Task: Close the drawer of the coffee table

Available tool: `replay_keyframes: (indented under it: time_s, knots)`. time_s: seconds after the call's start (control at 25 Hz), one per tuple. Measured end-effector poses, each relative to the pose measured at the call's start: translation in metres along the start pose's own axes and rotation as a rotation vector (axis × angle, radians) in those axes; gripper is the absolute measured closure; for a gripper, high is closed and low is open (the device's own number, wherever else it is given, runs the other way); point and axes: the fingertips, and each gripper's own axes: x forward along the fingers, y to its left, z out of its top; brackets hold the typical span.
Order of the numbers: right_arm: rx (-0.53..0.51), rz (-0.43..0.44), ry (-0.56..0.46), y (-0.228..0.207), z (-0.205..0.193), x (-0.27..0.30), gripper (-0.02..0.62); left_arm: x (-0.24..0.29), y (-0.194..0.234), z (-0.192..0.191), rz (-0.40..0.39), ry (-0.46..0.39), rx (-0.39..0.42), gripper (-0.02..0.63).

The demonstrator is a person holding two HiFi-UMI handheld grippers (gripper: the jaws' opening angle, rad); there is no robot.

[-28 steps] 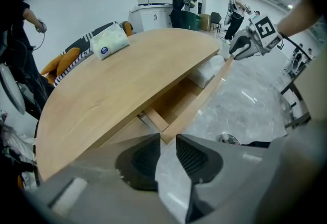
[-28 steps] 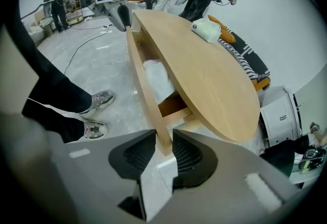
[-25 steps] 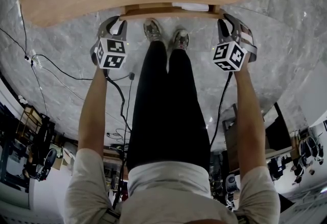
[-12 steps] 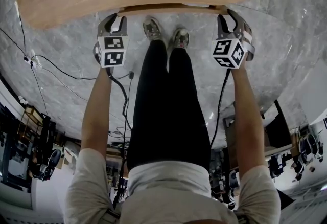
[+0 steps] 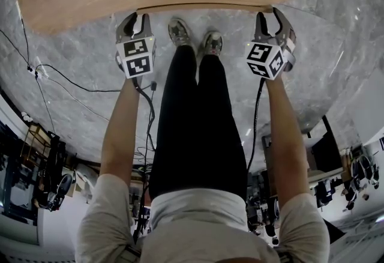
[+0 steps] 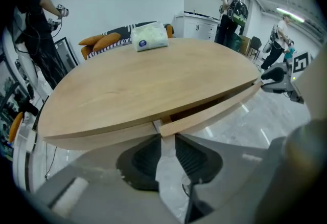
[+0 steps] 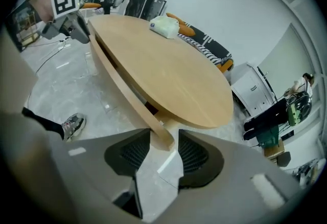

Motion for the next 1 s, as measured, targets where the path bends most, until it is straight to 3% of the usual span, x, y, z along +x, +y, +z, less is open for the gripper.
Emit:
replay_keyframes:
  time_s: [0.32,1.0]
  knots:
    - [0.15,-0.044,-0.011,0.0,-0.004,0.0,0.413,0.0,-0.001,0.0,0.02,-0.015,-0.105,0.493]
    - [0.255,-0.04,-0.017,-0.005,0.005,0.014,0.428,0.008,0.008,0.015,0.029,-0.051,-0.138,0.497]
